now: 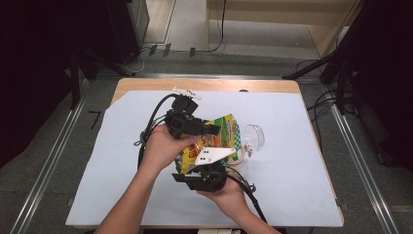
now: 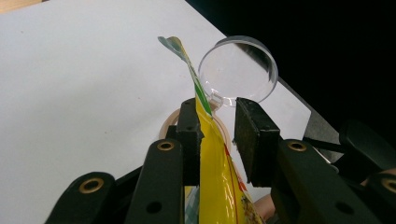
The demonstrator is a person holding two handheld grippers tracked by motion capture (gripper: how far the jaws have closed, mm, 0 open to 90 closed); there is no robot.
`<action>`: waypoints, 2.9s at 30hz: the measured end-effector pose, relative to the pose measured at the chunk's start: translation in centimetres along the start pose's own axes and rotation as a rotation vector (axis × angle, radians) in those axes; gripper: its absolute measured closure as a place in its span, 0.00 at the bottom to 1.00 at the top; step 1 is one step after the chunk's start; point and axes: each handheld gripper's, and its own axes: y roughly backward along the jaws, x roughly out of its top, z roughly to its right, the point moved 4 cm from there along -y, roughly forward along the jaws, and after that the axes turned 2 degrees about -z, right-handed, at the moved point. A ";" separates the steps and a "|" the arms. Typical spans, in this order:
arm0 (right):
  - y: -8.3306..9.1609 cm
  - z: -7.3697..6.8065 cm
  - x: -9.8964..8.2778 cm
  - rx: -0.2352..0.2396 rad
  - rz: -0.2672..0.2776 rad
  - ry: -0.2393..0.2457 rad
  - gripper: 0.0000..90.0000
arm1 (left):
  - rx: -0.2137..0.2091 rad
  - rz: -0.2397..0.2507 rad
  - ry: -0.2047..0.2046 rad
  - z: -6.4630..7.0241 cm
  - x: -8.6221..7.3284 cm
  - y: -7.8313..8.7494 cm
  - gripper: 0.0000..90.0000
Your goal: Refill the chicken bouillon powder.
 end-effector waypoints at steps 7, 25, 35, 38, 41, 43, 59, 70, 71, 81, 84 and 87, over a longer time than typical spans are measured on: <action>0.0 0.2 0.3 -0.005 -0.005 -0.003 0.81 | 0.002 -0.011 -0.009 -0.2 0.4 -0.1 0.83; -0.3 0.4 0.7 -0.002 -0.011 -0.006 0.81 | -0.019 -0.001 0.015 -0.8 0.6 0.1 0.82; -0.2 0.3 0.8 0.001 -0.012 -0.008 0.81 | -0.024 -0.002 0.029 -0.9 0.6 0.1 0.82; -0.2 0.1 0.8 0.011 -0.011 -0.031 0.81 | -0.019 -0.008 0.019 -0.6 0.6 0.1 0.82; -0.2 0.1 0.8 0.003 -0.006 -0.025 0.82 | -0.006 -0.008 0.011 -0.3 0.6 0.1 0.82; -0.2 0.1 0.8 0.002 -0.004 -0.024 0.82 | -0.002 -0.009 0.004 -0.2 0.6 0.2 0.82; 0.1 0.1 0.6 -0.001 -0.004 -0.021 0.82 | 0.000 -0.007 -0.006 0.1 0.6 0.0 0.80; 0.1 0.1 0.6 -0.005 -0.009 -0.012 0.82 | 0.002 -0.004 -0.002 -0.1 0.6 0.0 0.80; 0.1 0.1 0.6 -0.005 -0.009 -0.012 0.82 | 0.002 -0.005 -0.001 -0.1 0.6 0.0 0.80; 0.1 0.1 0.6 -0.005 -0.009 -0.013 0.82 | 0.001 -0.005 -0.001 0.0 0.6 0.0 0.80; 0.2 0.0 0.6 -0.005 -0.009 -0.011 0.82 | -0.004 -0.004 -0.001 0.0 0.6 0.1 0.80; 0.2 0.0 0.6 -0.006 -0.009 -0.010 0.82 | -0.006 -0.002 0.002 0.0 0.6 0.1 0.80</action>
